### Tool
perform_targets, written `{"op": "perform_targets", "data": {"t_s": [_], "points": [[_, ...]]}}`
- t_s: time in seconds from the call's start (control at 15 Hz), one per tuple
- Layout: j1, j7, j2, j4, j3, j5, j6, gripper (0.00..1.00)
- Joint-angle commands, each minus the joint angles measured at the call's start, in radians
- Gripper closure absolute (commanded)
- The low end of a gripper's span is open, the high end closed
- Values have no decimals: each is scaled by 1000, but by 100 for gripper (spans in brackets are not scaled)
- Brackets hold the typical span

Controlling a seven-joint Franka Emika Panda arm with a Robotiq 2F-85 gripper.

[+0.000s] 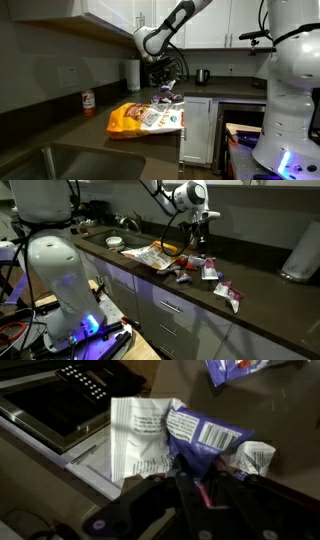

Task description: Remove two small packets from the pack on the countertop

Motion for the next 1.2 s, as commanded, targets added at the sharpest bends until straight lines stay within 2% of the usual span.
{"op": "perform_targets", "data": {"t_s": [0.0, 0.33, 0.6, 0.93, 1.13], "points": [[11, 63, 26, 31, -7, 0, -40, 57], [17, 71, 23, 28, 0, 8, -35, 27], [17, -54, -17, 9, 33, 67, -2, 2], [47, -194, -130, -35, 76, 64, -10, 0], [50, -344, -217, -63, 104, 112, 11, 0]]}}
